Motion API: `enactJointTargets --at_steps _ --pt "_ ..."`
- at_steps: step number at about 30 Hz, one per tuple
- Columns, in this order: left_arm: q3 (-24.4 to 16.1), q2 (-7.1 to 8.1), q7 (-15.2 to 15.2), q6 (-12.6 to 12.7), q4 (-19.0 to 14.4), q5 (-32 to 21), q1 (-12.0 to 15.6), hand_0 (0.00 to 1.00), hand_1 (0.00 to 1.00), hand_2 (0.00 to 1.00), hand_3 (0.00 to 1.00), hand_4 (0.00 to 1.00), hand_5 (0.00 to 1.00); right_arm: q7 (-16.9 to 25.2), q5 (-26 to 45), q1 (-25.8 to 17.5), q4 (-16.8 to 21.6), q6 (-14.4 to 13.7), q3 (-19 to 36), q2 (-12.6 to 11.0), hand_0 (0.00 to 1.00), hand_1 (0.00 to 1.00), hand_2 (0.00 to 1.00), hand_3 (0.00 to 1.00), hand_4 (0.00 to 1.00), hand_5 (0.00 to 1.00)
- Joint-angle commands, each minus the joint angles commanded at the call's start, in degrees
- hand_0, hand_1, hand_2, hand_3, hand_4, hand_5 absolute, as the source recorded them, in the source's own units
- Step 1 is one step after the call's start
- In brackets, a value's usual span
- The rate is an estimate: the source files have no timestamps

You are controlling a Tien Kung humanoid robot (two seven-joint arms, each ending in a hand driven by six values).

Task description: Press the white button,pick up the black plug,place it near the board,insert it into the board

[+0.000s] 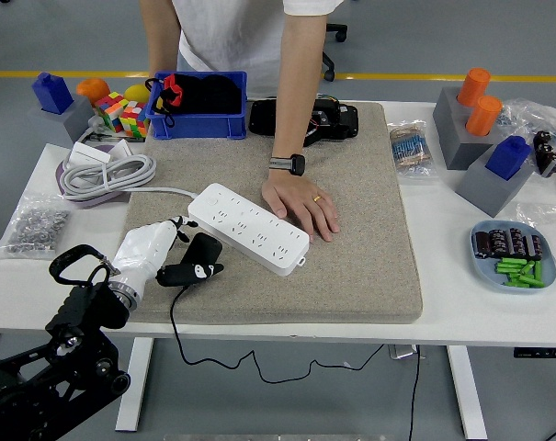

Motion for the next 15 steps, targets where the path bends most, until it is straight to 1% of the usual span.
enactJointTargets --at_steps 1,6,7,12,13,15 --pt "0.1 -0.01 0.4 -0.3 0.1 0.0 -0.1 0.539 0.667 0.622 0.776 0.998 0.58 0.0 0.0 0.0 0.0 0.0 0.1 0.0 0.663 0.668 0.632 0.614 0.689 0.478" --pt "0.2 0.14 1.0 -0.8 0.1 -0.1 -0.2 0.539 0.667 0.622 0.776 0.998 0.58 0.0 -0.1 0.0 0.0 0.0 0.5 0.2 0.663 0.668 0.632 0.614 0.689 0.478" --pt "0.2 0.15 1.1 -0.9 0.1 0.0 -0.3 0.515 0.664 0.625 0.775 0.998 0.591 0.0 -0.1 0.0 0.0 0.0 0.5 0.3 0.663 0.668 0.632 0.614 0.689 0.478" --pt "0.1 0.17 1.7 -1.2 0.0 0.1 -0.5 0.515 0.664 0.625 0.775 0.998 0.591 0.0 -0.2 -0.1 0.0 0.0 1.0 0.4 0.663 0.668 0.632 0.614 0.689 0.478" --pt "0.1 0.17 1.7 -1.2 0.0 0.1 -0.5 0.482 0.651 0.621 0.771 0.998 0.582 0.0 -0.3 -0.1 0.0 0.0 1.1 0.5 0.663 0.667 0.632 0.614 0.689 0.478" --pt "0.2 0.16 1.8 -1.3 0.1 0.0 -0.5 0.482 0.651 0.621 0.771 0.998 0.582 0.0 -0.3 -0.2 0.0 0.0 1.2 0.5 0.663 0.667 0.632 0.614 0.689 0.478"
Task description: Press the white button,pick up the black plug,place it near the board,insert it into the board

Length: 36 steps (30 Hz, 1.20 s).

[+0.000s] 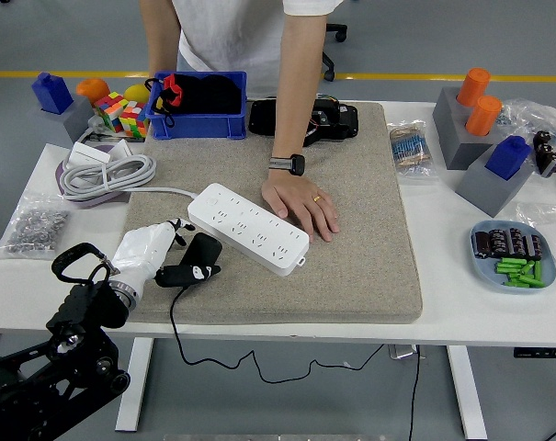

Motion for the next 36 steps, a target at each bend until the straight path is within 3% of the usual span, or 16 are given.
enactJointTargets --at_steps 9,10,15,16,21,22,33,34,36 --pt "0.2 0.07 0.6 -0.4 0.1 -0.6 0.3 0.489 0.64 0.604 0.765 0.998 0.544 0.0 -0.1 -0.3 0.0 0.0 0.4 0.2 0.663 0.668 0.632 0.614 0.689 0.477" --pt "0.2 0.1 0.6 -0.4 0.0 -0.7 0.3 0.437 0.587 0.572 0.743 0.918 0.412 0.0 -0.1 -0.3 0.0 0.0 0.4 0.2 0.662 0.668 0.632 0.614 0.689 0.477" --pt "0.3 0.13 0.6 -0.2 0.0 -0.8 0.2 0.437 0.587 0.572 0.743 0.918 0.412 0.0 -0.1 -0.4 0.0 0.0 0.7 0.3 0.662 0.668 0.632 0.614 0.689 0.477" --pt "0.3 0.11 0.6 -0.2 0.0 -0.8 0.2 0.374 0.543 0.532 0.714 0.882 0.338 0.1 -0.1 -0.4 0.0 0.0 0.8 0.4 0.662 0.667 0.632 0.614 0.689 0.477" --pt "0.5 0.05 0.8 -0.4 0.2 -0.6 0.1 0.374 0.543 0.532 0.714 0.882 0.338 0.1 -0.2 -0.5 0.0 -0.1 1.0 0.4 0.662 0.667 0.632 0.614 0.689 0.477" --pt "0.6 0.0 0.8 -0.4 0.3 -0.6 0.1 0.309 0.435 0.437 0.68 0.854 0.285 0.1 -0.2 -0.6 0.0 0.0 1.0 0.4 0.662 0.667 0.632 0.614 0.689 0.477" --pt "0.9 -0.34 -0.2 0.5 0.6 -1.1 0.1 0.294 0.409 0.42 0.658 0.827 0.238 0.3 -0.3 -0.9 0.0 -0.2 1.5 0.6 0.661 0.667 0.632 0.614 0.689 0.476" --pt "0.9 -0.39 -0.5 0.8 0.5 -1.1 0.1 0.269 0.349 0.38 0.595 0.801 0.194 0.3 -0.3 -0.9 0.0 -0.2 1.6 0.6 0.661 0.666 0.632 0.614 0.688 0.476" --pt "1.0 -0.46 -1.0 1.3 0.6 -1.1 0.0 0.269 0.349 0.38 0.595 0.801 0.194 0.4 -0.3 -1.0 0.0 -0.3 1.7 0.6 0.661 0.666 0.632 0.614 0.688 0.476"
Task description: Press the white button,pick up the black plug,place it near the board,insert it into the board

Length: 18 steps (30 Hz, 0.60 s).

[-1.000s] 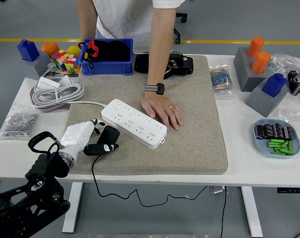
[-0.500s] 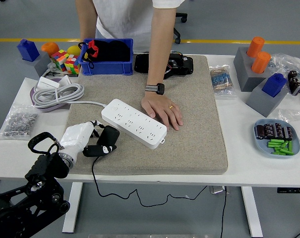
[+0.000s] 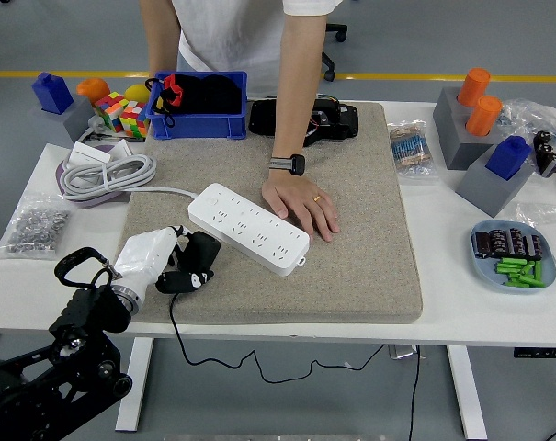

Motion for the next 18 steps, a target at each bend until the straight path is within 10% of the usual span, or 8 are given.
enactJointTargets --at_steps 18 --pt "-1.3 -0.68 -5.2 3.6 0.7 -2.5 -1.2 0.284 0.301 0.355 0.549 0.687 0.002 0.6 0.0 -0.5 0.0 -0.5 0.7 0.3 0.66 0.665 0.628 0.611 0.687 0.474"
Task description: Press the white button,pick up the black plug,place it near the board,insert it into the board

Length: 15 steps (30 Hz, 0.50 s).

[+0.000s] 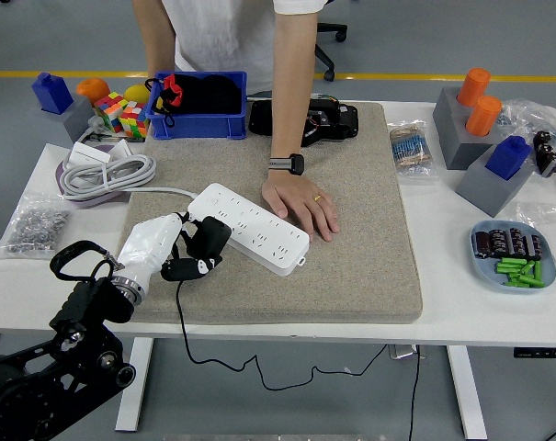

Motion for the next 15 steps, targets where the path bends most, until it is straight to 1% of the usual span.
enactJointTargets --at_steps 4,9,15 --pt "0.0 -0.17 -0.9 0.7 0.3 -0.3 -0.9 0.284 0.301 0.355 0.549 0.687 0.002 0.1 0.0 0.0 0.0 -0.1 0.2 0.1 0.66 0.665 0.628 0.611 0.687 0.474" --pt "0.4 -0.6 -0.8 0.7 1.2 -0.5 -2.3 0.286 0.298 0.349 0.547 0.684 0.002 0.2 0.0 -0.1 0.0 -0.1 0.4 0.1 0.66 0.665 0.627 0.612 0.687 0.473" --pt "1.1 -1.54 -0.5 0.4 3.8 -0.8 -5.0 0.283 0.305 0.355 0.551 0.677 0.002 0.2 0.0 -0.1 0.0 -0.2 0.3 0.1 0.66 0.664 0.627 0.613 0.687 0.472"
